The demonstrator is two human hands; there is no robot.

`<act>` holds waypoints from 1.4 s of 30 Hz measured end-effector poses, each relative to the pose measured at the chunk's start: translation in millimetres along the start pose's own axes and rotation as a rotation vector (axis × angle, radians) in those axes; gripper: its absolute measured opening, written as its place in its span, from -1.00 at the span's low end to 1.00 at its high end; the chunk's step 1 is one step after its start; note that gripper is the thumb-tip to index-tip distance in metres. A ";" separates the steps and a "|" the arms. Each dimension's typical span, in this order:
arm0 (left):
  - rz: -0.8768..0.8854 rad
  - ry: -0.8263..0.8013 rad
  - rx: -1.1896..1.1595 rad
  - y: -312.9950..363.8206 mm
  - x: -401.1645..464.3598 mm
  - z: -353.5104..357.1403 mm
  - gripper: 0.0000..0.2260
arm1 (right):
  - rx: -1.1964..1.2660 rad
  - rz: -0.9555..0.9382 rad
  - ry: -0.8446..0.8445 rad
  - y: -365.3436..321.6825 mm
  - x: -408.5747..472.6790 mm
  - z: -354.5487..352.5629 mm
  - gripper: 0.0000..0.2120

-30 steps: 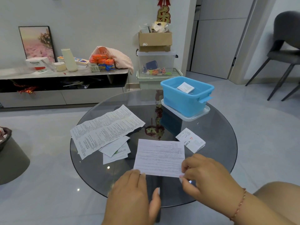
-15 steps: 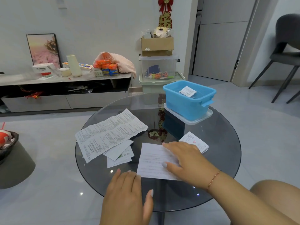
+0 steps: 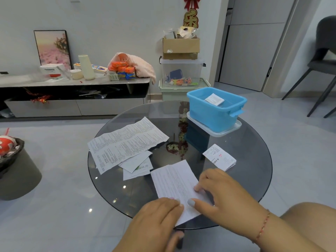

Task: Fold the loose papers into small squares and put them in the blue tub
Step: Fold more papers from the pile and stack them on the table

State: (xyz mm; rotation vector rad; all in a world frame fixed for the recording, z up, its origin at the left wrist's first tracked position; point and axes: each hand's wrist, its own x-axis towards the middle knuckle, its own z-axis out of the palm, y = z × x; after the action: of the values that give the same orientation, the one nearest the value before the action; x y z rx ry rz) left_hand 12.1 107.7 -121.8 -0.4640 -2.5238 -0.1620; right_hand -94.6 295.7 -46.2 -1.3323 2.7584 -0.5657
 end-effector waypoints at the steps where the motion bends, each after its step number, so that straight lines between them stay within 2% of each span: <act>1: 0.015 0.031 -0.039 -2.3 1.3 -1.5 -0.69 | 0.052 -0.056 -0.022 3.2 -1.0 -2.0 -0.46; 3: 0.060 0.072 -0.131 -2.1 3.3 -5.5 -0.84 | 0.107 -0.164 -0.139 9.4 -3.4 -3.7 -0.30; 5: 0.051 0.089 -0.220 0.2 2.6 -11.5 -0.88 | 0.082 -0.229 -0.235 12.7 -5.3 -0.1 -0.28; 7: -0.025 0.080 -0.292 0.8 -2.2 -12.3 -0.90 | 0.079 -0.272 -0.158 15.7 -5.3 8.4 -0.49; 9: -0.132 0.053 -0.285 -1.0 -3.8 -11.5 -0.74 | 0.137 -0.214 -0.072 18.0 -5.2 11.9 -0.70; 11: -0.221 0.053 -0.260 -5.6 -3.6 -7.2 -0.71 | 0.232 -0.130 -0.061 21.0 -4.7 14.0 -0.73; 13: -0.289 0.108 -0.261 -8.9 -2.2 -4.6 -0.80 | 0.335 -0.080 -0.028 24.4 -2.1 17.2 -0.71; 15: -0.372 0.167 -0.254 -8.1 -0.2 -3.2 -0.89 | 0.401 -0.022 0.014 25.5 0.4 19.2 -0.80; 17: -0.446 0.198 -0.221 -5.2 1.8 -3.2 -0.86 | 0.405 0.041 0.035 26.4 3.6 19.4 -0.96; 23: -0.579 0.218 -0.189 -0.9 5.6 -0.1 -0.77 | 0.309 0.163 0.026 27.9 11.7 24.8 -0.83; 27: -0.688 0.178 -0.174 2.6 8.3 1.6 -0.74 | 0.238 0.233 0.051 18.9 14.7 22.6 -0.83; 29: -0.734 0.164 -0.164 3.9 9.7 3.4 -0.73 | 0.164 0.274 0.065 15.3 16.2 22.1 -0.69; 31: -0.765 0.163 -0.150 5.1 11.5 4.4 -0.72 | 0.130 0.319 0.089 13.7 17.6 24.1 -0.64; 42: -0.871 0.128 -0.147 9.8 19.5 0.1 -0.71 | 0.122 0.399 0.142 14.1 20.6 33.7 -0.65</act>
State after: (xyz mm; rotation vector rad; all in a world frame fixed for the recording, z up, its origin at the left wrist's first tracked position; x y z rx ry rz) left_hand 0.3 122.5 -110.9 0.6026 -2.4227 -0.6741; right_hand -112.2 277.6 -79.6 -0.7129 2.9259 -0.8046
